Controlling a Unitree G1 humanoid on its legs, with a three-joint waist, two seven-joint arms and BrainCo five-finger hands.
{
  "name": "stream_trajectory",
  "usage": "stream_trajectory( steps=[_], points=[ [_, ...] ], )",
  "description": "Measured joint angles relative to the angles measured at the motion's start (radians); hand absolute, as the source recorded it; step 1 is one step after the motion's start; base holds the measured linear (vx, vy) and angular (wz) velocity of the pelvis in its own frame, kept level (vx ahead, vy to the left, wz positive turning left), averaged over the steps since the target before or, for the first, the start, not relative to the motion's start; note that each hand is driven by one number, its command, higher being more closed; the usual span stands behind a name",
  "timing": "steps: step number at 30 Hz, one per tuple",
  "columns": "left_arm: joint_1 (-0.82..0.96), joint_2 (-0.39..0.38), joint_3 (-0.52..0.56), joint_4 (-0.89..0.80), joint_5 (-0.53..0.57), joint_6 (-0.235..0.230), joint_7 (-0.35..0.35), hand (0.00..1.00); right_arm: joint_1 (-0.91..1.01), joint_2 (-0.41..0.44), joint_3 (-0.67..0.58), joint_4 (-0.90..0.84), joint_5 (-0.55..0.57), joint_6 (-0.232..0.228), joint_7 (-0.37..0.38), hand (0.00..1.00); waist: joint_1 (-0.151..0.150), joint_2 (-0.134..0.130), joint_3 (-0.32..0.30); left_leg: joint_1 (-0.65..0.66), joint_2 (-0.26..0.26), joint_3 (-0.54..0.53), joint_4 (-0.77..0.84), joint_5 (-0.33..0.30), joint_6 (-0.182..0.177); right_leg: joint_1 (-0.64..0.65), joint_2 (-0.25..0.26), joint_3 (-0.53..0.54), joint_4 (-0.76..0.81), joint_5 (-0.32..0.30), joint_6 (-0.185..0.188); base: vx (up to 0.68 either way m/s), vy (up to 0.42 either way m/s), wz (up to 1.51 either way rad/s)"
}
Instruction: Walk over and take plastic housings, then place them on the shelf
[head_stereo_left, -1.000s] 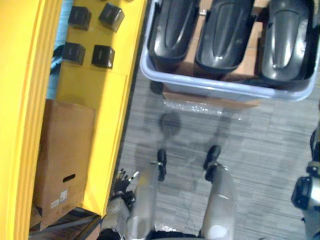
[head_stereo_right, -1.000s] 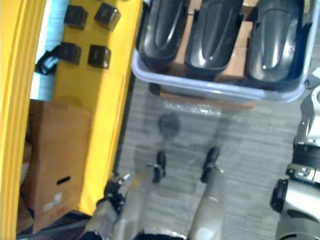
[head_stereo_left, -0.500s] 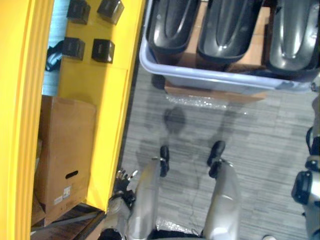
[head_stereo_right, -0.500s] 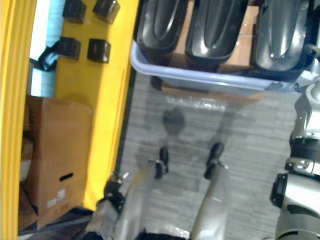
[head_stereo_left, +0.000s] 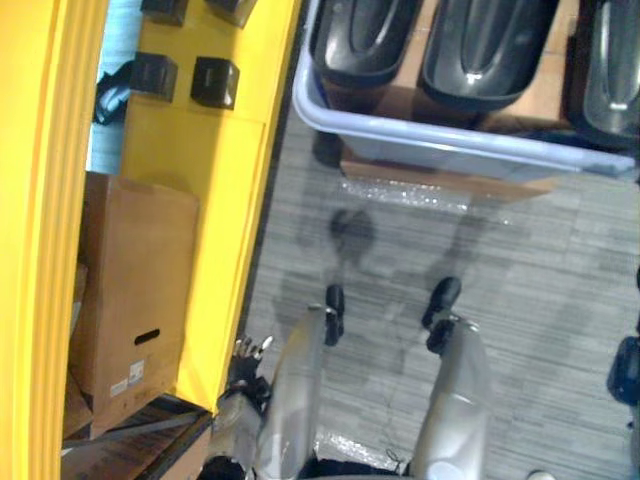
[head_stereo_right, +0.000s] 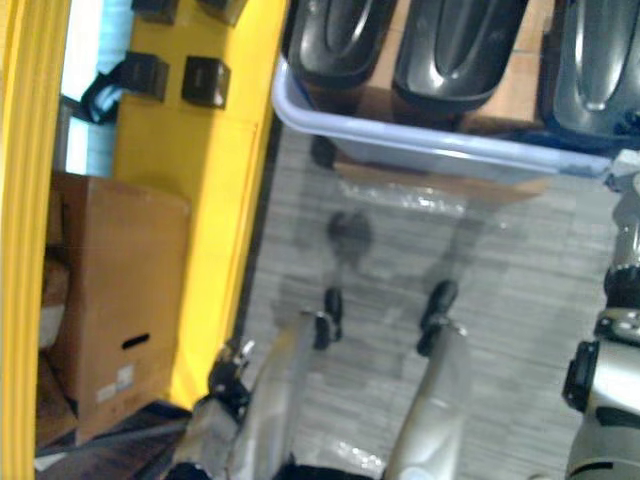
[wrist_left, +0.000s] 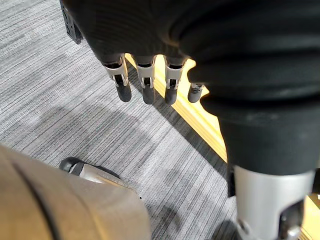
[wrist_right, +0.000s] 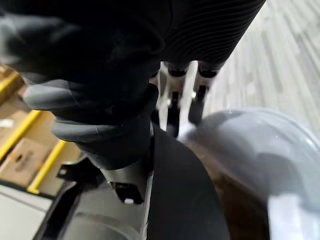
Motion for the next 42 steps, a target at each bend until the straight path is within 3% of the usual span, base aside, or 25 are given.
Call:
stream_trajectory(
  steps=[5, 15, 23, 26, 29, 35, 39, 42],
  points=[
    [0.000, 0.000, 0.000, 0.000, 0.001, -0.003, 0.003, 0.00, -0.007, -0.006, 0.016, 0.037, 0.000, 0.017, 0.007, 1.00, 0.001, 0.000, 0.000, 0.001, 0.001, -0.003, 0.001, 0.000, 0.000, 0.002, 0.001, 0.000, 0.000, 0.000, 0.000, 0.00, 0.006, 0.00],
    [0.004, 0.000, -0.047, -0.035, 0.004, -0.085, 0.037, 0.00, 0.030, -0.002, 0.069, 0.102, -0.002, -0.001, -0.019, 1.00, 0.011, 0.000, 0.000, 0.043, 0.006, -0.008, 0.002, 0.000, 0.000, 0.060, 0.001, -0.020, -0.005, -0.002, -0.001, 0.00, 0.012, 0.03],
    [0.014, 0.007, -0.080, -0.282, 0.004, -0.168, 0.079, 0.00, 0.164, 0.063, 0.014, 0.047, -0.007, -0.061, -0.127, 1.00, 0.006, -0.016, 0.001, 0.122, 0.017, -0.014, -0.025, 0.004, -0.005, 0.163, 0.004, -0.056, -0.039, -0.002, 0.000, -0.01, 0.017, 0.08],
    [0.027, 0.027, -0.083, -0.362, 0.007, -0.194, 0.106, 0.00, 0.180, 0.102, -0.002, 0.003, -0.017, -0.072, -0.157, 1.00, 0.003, -0.042, 0.001, 0.148, 0.031, 0.001, -0.041, 0.007, -0.008, 0.185, 0.015, -0.057, -0.050, -0.001, 0.000, 0.00, -0.012, 0.00],
    [0.042, 0.056, -0.110, -0.461, 0.042, -0.195, 0.144, 0.00, 0.200, 0.131, -0.016, -0.084, -0.054, -0.100, -0.193, 1.00, -0.004, -0.077, -0.001, 0.186, 0.035, 0.000, -0.063, 0.009, -0.011, 0.223, 0.022, -0.064, -0.072, 0.000, 0.001, 0.00, 0.000, 0.00],
    [0.042, 0.096, -0.156, -0.608, 0.180, -0.193, 0.165, 0.00, 0.214, 0.170, -0.022, -0.134, -0.085, -0.139, -0.244, 1.00, -0.011, -0.118, -0.016, 0.290, 0.047, -0.002, -0.143, 0.025, -0.019, 0.347, 0.055, -0.092, -0.188, 0.034, 0.004, 0.03, 0.018, 0.00],
    [0.030, 0.143, -0.191, -0.679, 0.288, -0.177, 0.163, 0.00, 0.215, 0.171, -0.021, -0.126, -0.111, -0.139, -0.273, 1.00, -0.020, -0.127, -0.021, 0.343, 0.046, -0.008, -0.211, 0.048, -0.026, 0.415, 0.073, -0.113, -0.273, 0.066, 0.007, 0.06, 0.002, 0.06],
    [-0.012, 0.184, -0.228, -0.716, 0.359, -0.131, 0.143, 0.00, 0.215, 0.172, -0.017, -0.119, -0.127, -0.139, -0.279, 1.00, -0.023, -0.130, -0.022, 0.397, 0.046, -0.011, -0.255, 0.060, -0.034, 0.470, 0.088, -0.118, -0.320, 0.077, 0.008, 0.08, 0.012, 0.04]
  ],
)
